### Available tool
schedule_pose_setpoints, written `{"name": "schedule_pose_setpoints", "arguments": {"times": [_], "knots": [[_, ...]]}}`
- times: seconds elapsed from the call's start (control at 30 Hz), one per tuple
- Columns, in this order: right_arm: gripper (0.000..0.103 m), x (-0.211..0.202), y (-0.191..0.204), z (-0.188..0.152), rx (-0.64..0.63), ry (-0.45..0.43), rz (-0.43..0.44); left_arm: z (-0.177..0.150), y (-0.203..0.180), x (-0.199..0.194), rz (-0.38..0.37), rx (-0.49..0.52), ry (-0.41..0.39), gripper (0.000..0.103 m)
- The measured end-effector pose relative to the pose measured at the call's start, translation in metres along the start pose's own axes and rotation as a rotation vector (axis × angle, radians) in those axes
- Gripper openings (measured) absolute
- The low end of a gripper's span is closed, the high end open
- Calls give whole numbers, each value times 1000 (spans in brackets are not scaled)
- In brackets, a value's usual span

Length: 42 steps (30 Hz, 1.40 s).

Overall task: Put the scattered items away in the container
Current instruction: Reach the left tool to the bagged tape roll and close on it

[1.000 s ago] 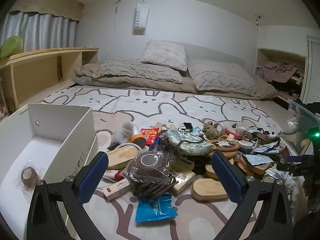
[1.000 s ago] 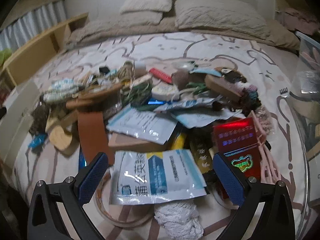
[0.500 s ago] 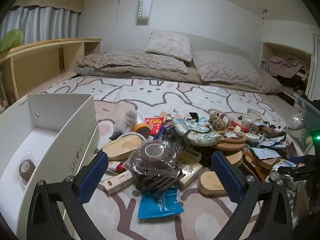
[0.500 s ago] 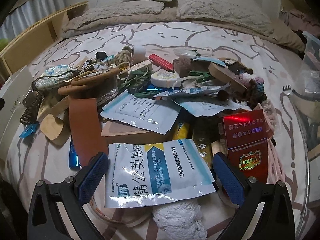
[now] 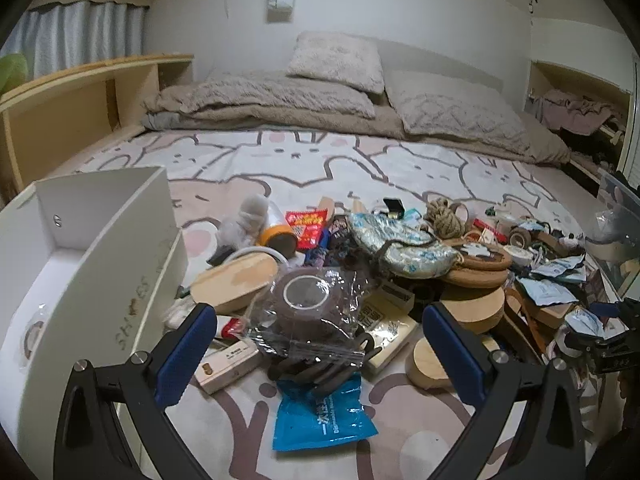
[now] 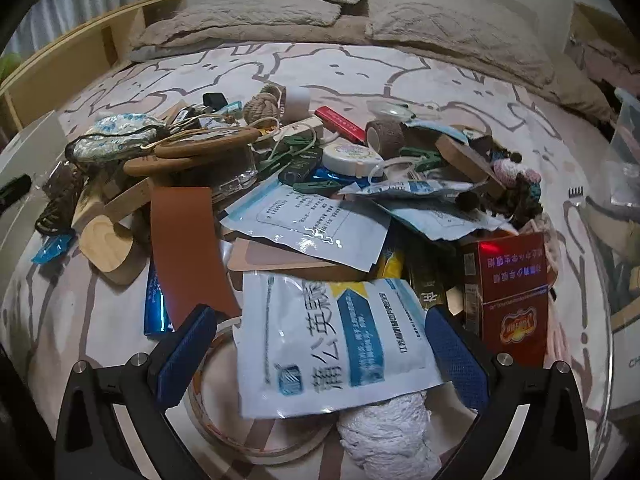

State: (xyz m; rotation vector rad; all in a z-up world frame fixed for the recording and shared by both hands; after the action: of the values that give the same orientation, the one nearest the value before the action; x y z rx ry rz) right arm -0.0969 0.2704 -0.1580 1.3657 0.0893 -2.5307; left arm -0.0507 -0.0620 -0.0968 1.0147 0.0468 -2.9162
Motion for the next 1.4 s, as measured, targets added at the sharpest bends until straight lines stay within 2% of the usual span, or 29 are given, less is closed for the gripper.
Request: {"name": "schedule_pose_setpoints", "arguments": {"times": [0.13, 0.3, 0.5, 0.7, 0.9, 1.03, 1.17, 1.23, 1.4], "knots": [[103, 5, -10, -1, 55, 13, 13, 6, -4, 14, 49, 48, 45, 103], [103, 3, -13, -5, 80, -5, 41, 12, -4, 34, 40, 126, 91, 103], [103, 1, -19, -4, 129, -47, 109, 15, 15, 53, -58, 19, 152, 103], [103, -3, -27, -4, 207, -82, 162, 13, 19, 58, -60, -9, 170, 103], [103, 0, -23, -2, 198, -78, 127, 12, 20, 67, -70, -20, 193, 102], [103, 3, -20, -1, 179, -49, 87, 12, 22, 68, -102, -41, 198, 87], [103, 1, -25, -2, 217, -42, 122, 13, 21, 65, -109, -43, 198, 80], [103, 1, -25, -1, 219, -39, 103, 13, 21, 63, -118, -46, 198, 75], [102, 2, -19, 0, 193, -31, 70, 11, 19, 58, -125, -42, 189, 71]]}}
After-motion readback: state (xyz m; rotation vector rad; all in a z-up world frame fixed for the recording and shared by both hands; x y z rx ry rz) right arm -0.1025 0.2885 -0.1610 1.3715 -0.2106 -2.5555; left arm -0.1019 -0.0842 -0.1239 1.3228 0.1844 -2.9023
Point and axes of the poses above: each gripper's, at about its wrist camera, not at the fingertips, and x roughly the way its jaws point, y to its left, z to its top, the point moved 1 cm from there along x, roughly the way its jaws point, and after that the axes turned 4 degrees about z, right-handed, at the moved point
